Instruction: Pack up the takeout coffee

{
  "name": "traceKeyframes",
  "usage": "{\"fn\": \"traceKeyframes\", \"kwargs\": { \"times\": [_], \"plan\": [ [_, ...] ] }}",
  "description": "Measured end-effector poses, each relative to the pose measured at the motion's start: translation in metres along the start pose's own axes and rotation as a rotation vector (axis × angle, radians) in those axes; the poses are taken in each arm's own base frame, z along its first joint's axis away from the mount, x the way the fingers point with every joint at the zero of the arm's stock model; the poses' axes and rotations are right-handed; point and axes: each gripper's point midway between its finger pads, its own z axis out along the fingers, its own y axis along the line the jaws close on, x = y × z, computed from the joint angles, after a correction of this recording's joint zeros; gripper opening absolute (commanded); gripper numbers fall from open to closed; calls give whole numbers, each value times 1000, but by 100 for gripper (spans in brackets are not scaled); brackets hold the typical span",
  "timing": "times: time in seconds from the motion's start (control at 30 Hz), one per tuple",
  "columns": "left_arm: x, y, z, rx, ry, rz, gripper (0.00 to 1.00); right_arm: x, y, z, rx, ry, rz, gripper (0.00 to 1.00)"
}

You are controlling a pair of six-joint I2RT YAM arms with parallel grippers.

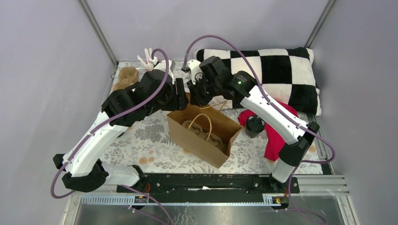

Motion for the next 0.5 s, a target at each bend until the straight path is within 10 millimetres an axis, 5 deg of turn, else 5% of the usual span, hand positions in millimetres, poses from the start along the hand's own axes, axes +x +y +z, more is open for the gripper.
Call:
{"fn": "traceKeyframes", "kwargs": {
  "times": [0.33,0.5],
  "plan": [
    [-7,24,1,-25,25,-20,33,1,7,-1,-39,13,2,4],
    [4,19,9,4,85,7,30,2,7,-1,-41,18,3,4]
  ]
}}
